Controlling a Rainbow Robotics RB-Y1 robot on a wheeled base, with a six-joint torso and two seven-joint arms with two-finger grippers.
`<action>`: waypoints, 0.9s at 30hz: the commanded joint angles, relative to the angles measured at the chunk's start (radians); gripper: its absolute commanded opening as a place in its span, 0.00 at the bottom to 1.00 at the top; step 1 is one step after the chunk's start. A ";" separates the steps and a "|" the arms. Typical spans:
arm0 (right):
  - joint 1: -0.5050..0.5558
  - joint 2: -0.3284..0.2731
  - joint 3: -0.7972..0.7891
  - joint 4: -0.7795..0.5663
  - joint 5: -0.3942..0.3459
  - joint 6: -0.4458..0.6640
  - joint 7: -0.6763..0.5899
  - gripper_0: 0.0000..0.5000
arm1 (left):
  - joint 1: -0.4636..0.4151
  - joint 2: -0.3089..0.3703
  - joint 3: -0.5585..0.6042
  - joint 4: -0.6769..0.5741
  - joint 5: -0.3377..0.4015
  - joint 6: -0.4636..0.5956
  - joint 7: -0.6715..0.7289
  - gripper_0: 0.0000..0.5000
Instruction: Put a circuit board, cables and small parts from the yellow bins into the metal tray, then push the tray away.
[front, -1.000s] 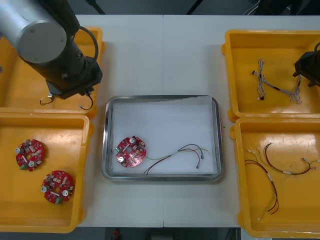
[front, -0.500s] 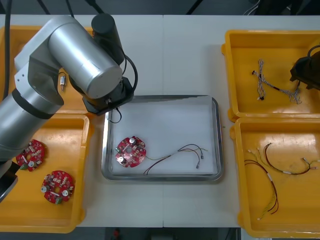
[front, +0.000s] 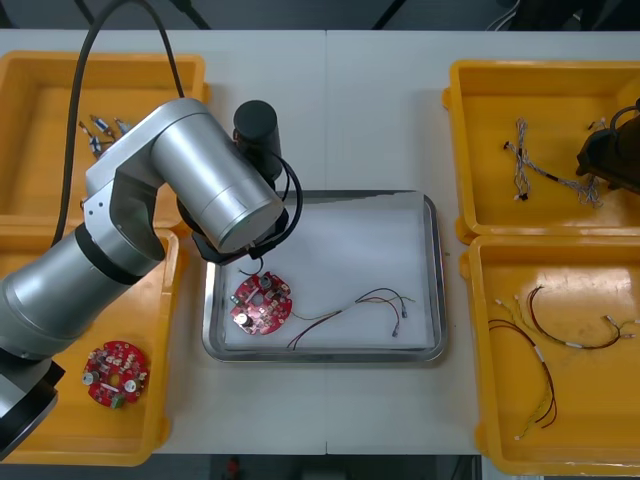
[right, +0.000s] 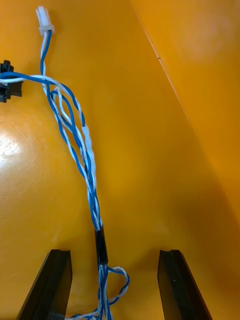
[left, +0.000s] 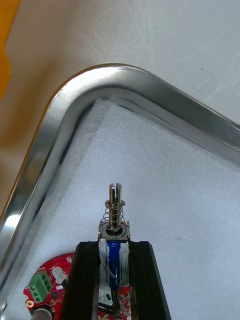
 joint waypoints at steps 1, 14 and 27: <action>0.017 0.002 0.004 -0.004 -0.019 -0.008 0.043 0.83 | 0.009 -0.032 -0.011 0.029 -0.049 -0.056 0.055 0.00; 0.020 0.001 0.003 -0.010 -0.030 0.001 0.086 0.00 | 0.008 -0.035 -0.039 0.092 -0.052 -0.122 0.055 0.01; 0.017 -0.107 -0.077 -0.161 -0.016 0.147 0.370 0.00 | 0.003 -0.028 -0.040 0.091 -0.043 -0.126 0.045 0.71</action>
